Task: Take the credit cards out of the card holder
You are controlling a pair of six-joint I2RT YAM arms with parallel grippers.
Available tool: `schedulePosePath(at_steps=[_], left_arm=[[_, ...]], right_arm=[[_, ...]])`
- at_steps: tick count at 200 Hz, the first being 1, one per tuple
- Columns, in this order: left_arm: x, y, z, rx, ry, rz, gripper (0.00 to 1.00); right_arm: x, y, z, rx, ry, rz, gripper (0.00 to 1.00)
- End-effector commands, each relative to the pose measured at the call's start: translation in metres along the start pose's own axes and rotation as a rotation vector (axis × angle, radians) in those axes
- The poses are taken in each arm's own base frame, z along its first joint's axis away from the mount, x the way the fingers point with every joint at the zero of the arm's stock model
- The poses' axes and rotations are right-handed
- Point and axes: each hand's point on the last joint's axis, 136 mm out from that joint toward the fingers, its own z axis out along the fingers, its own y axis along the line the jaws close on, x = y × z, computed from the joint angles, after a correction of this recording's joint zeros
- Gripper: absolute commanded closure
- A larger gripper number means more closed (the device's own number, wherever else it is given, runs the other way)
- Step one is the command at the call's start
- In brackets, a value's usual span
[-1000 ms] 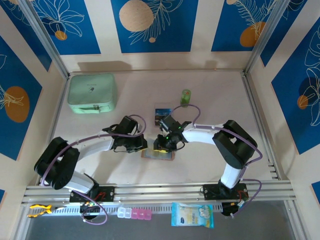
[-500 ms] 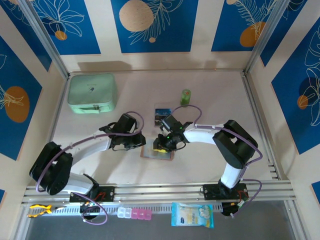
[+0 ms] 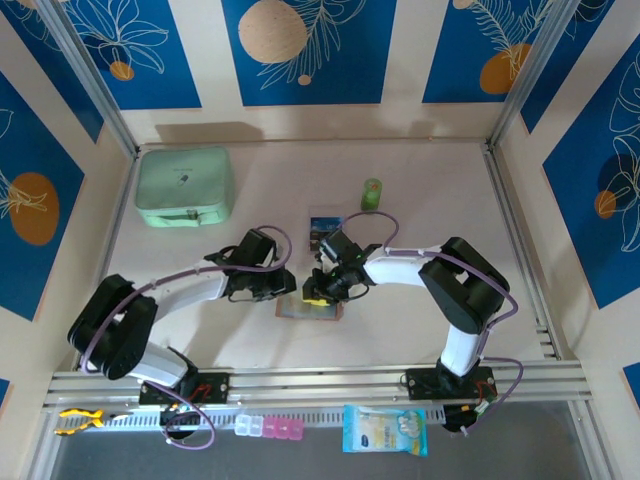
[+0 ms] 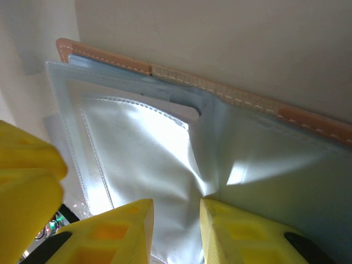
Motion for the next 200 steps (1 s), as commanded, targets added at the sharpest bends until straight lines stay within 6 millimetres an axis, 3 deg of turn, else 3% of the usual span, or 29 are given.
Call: schedulePosePath(at_steps=[1, 77, 159, 200], left_arm=[[0.006, 0.002, 0.008, 0.02, 0.033, -0.023, 0.78], [0.009, 0.01, 0.015, -0.004, 0.056, -0.04, 0.71], [0.003, -0.014, 0.011, 0.103, 0.038, -0.036, 0.76], [-0.001, -0.025, 0.003, 0.126, 0.027, -0.027, 0.76]], right_arm=[[0.006, -0.006, 0.003, 0.007, 0.025, 0.012, 0.71], [0.003, -0.006, 0.0, -0.109, 0.022, 0.054, 0.7], [0.002, 0.002, -0.006, -0.17, 0.018, 0.049, 0.7], [-0.001, 0.009, -0.024, -0.154, -0.037, 0.032, 0.67]])
